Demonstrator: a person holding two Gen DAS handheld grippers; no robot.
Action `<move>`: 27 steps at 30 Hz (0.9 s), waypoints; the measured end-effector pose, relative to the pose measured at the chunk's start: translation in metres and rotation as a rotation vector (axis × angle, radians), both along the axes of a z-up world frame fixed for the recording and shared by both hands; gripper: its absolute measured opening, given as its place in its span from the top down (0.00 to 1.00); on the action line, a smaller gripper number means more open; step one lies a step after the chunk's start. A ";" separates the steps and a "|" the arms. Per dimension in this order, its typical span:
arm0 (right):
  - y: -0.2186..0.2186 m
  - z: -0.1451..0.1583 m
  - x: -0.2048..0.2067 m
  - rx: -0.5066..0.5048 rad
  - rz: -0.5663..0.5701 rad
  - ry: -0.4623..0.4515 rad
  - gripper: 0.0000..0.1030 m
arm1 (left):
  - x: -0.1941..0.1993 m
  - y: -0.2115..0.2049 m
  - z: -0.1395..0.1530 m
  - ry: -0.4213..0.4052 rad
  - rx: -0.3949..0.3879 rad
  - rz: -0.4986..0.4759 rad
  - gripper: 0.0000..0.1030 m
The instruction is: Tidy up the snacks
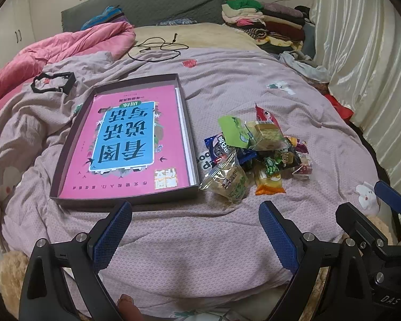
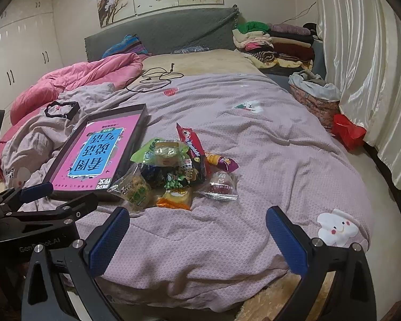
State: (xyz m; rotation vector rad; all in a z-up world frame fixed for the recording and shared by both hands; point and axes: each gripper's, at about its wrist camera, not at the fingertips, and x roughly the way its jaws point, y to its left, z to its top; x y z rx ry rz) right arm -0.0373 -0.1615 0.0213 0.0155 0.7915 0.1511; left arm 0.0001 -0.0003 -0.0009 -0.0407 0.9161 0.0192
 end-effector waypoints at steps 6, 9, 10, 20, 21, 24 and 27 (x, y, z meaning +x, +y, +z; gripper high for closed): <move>0.000 0.001 0.000 0.000 -0.003 -0.003 0.00 | 0.000 0.001 0.000 0.000 -0.001 0.000 0.07; -0.001 0.001 0.000 -0.003 -0.002 -0.002 0.00 | 0.001 0.000 0.000 0.000 -0.004 -0.002 0.07; -0.001 0.001 0.000 -0.004 -0.001 -0.002 0.00 | 0.001 0.000 0.000 0.001 -0.005 -0.003 0.07; 0.001 0.000 -0.001 -0.020 -0.001 -0.007 0.00 | 0.001 0.000 0.001 -0.002 -0.013 -0.010 0.07; 0.001 0.000 -0.001 -0.021 -0.001 -0.007 0.00 | 0.001 0.000 0.001 -0.002 -0.013 -0.010 0.07; 0.001 0.000 -0.001 -0.019 -0.002 -0.006 0.00 | 0.001 0.000 0.001 -0.001 -0.014 -0.010 0.07; 0.001 0.000 -0.001 -0.019 -0.001 -0.007 0.00 | 0.001 0.000 0.001 -0.002 -0.015 -0.011 0.07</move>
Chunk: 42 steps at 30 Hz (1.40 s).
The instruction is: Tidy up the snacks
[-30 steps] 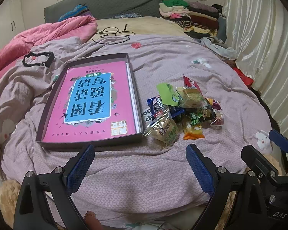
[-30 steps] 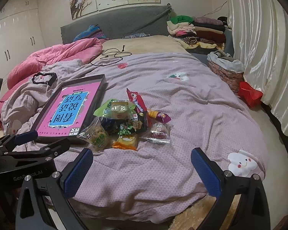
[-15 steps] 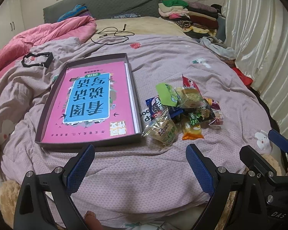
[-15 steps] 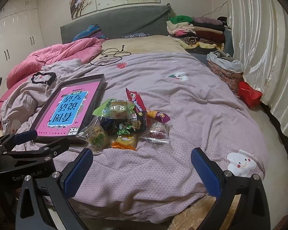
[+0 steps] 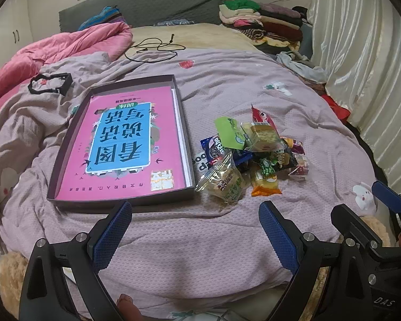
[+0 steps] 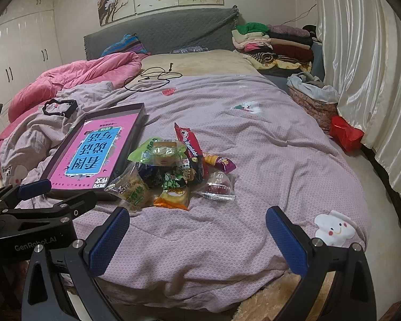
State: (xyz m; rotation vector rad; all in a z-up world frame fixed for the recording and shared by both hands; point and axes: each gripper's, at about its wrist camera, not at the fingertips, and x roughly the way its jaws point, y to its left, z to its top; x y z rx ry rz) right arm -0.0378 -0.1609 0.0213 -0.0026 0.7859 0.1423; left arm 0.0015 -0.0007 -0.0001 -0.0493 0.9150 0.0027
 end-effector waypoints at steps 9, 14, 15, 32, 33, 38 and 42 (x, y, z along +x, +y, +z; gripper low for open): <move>-0.001 -0.001 0.001 -0.002 0.000 0.007 0.00 | 0.000 0.000 -0.001 0.002 -0.001 -0.002 0.07; -0.001 -0.002 0.002 0.000 0.000 0.010 0.00 | 0.002 -0.001 -0.002 0.003 -0.002 -0.004 0.07; -0.001 -0.003 0.003 0.002 0.000 0.011 0.00 | 0.002 -0.001 -0.002 0.004 -0.003 -0.006 0.07; -0.021 -0.029 0.052 0.053 -0.026 0.071 0.00 | 0.056 -0.009 -0.021 0.103 -0.050 -0.141 0.07; -0.023 -0.031 0.056 0.055 -0.031 0.078 0.00 | 0.059 -0.010 -0.022 0.105 -0.052 -0.150 0.07; -0.031 -0.044 0.070 0.050 -0.044 0.098 0.00 | 0.071 -0.018 -0.030 0.149 -0.031 -0.213 0.12; -0.037 -0.054 0.077 0.072 -0.044 0.127 0.00 | 0.076 -0.023 -0.037 0.172 0.040 -0.289 0.27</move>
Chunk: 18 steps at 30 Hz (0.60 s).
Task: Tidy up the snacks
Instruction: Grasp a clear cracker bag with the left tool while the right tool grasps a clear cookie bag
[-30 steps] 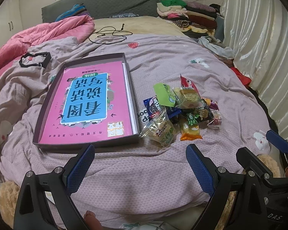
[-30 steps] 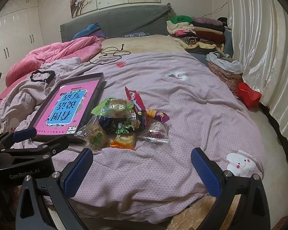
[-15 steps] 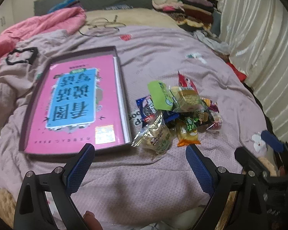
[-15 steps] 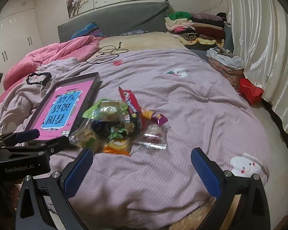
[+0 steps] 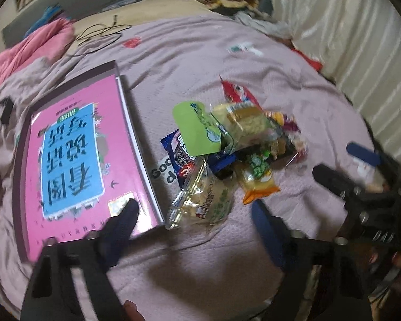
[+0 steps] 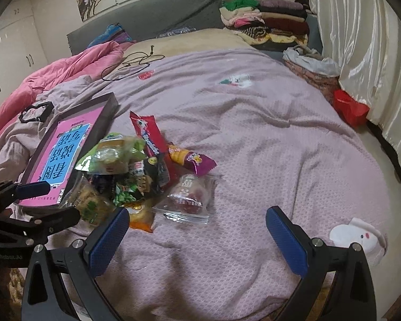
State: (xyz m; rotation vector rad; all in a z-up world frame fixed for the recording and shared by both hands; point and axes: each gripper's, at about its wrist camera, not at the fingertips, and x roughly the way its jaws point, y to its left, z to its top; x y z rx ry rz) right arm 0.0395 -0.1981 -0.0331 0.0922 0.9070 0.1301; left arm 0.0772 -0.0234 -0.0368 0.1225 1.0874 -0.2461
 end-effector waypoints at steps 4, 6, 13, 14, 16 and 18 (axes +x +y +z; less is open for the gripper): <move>-0.007 -0.008 0.010 0.039 -0.017 0.036 0.00 | 0.007 -0.003 -0.003 0.023 0.037 -0.077 0.29; -0.008 -0.011 0.018 0.072 -0.023 0.055 0.00 | 0.009 -0.005 -0.004 0.035 0.034 -0.110 0.30; -0.006 -0.026 0.036 0.056 -0.031 0.114 0.16 | 0.018 -0.016 -0.011 0.073 0.055 -0.197 0.49; -0.006 -0.028 0.036 0.056 -0.029 0.116 0.19 | 0.019 -0.017 -0.013 0.079 0.054 -0.202 0.51; -0.007 -0.029 0.036 0.063 -0.023 0.108 0.24 | 0.022 -0.019 -0.016 0.086 0.056 -0.214 0.51; -0.008 -0.029 0.037 0.080 -0.009 0.098 0.35 | 0.025 -0.021 -0.019 0.104 0.052 -0.219 0.53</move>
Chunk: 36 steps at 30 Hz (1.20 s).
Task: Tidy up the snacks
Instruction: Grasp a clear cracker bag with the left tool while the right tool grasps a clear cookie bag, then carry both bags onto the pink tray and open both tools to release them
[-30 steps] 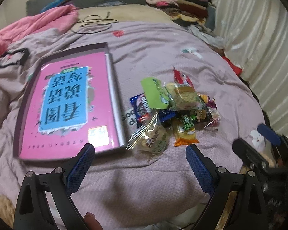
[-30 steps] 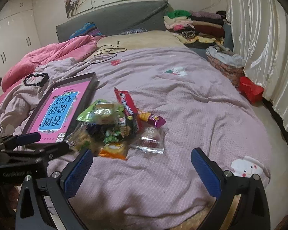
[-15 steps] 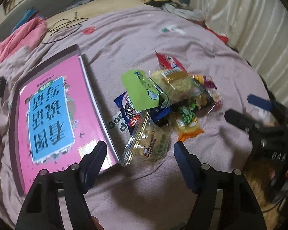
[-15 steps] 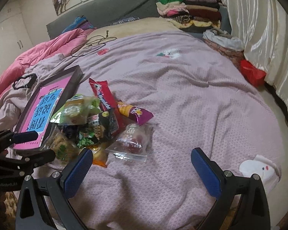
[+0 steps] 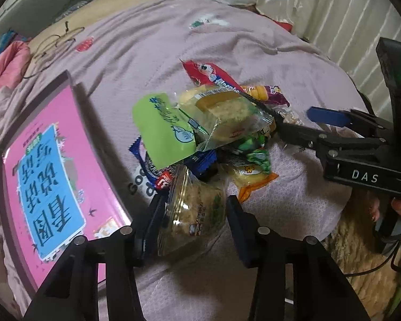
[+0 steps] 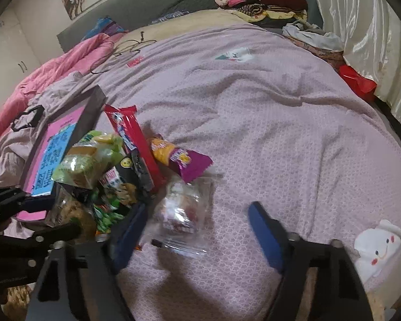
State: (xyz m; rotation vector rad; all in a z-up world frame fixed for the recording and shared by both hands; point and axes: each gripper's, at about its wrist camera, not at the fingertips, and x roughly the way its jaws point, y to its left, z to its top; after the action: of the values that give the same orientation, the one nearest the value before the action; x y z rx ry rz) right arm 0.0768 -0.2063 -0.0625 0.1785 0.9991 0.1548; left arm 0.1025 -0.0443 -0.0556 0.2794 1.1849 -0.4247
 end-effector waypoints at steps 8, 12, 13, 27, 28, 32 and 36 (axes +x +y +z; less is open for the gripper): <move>0.007 -0.012 0.010 0.018 0.055 0.042 0.57 | 0.007 -0.012 -0.015 0.031 0.022 -0.016 0.54; 0.003 -0.015 0.006 0.030 0.062 0.041 0.61 | 0.005 -0.015 -0.020 0.035 0.033 -0.004 0.59; 0.000 -0.015 0.005 0.038 0.060 0.040 0.61 | 0.004 -0.015 -0.020 0.034 0.031 -0.004 0.60; -0.035 0.029 -0.031 0.140 -0.043 -0.113 0.64 | -0.004 0.011 0.019 -0.018 -0.114 0.089 0.68; -0.034 0.034 -0.032 0.140 -0.041 -0.130 0.64 | -0.004 0.014 0.025 -0.031 -0.124 0.096 0.68; -0.021 0.049 -0.032 0.151 -0.001 -0.173 0.64 | -0.004 0.028 0.041 -0.060 -0.159 0.130 0.68; 0.002 0.059 -0.032 0.158 0.062 -0.193 0.64 | -0.007 0.048 0.057 -0.095 -0.190 0.172 0.68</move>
State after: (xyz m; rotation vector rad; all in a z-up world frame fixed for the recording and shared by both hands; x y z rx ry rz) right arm 0.0449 -0.2042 -0.0031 0.2714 0.8009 0.3025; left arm 0.0956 0.0032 0.0010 0.0321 1.0580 -0.3666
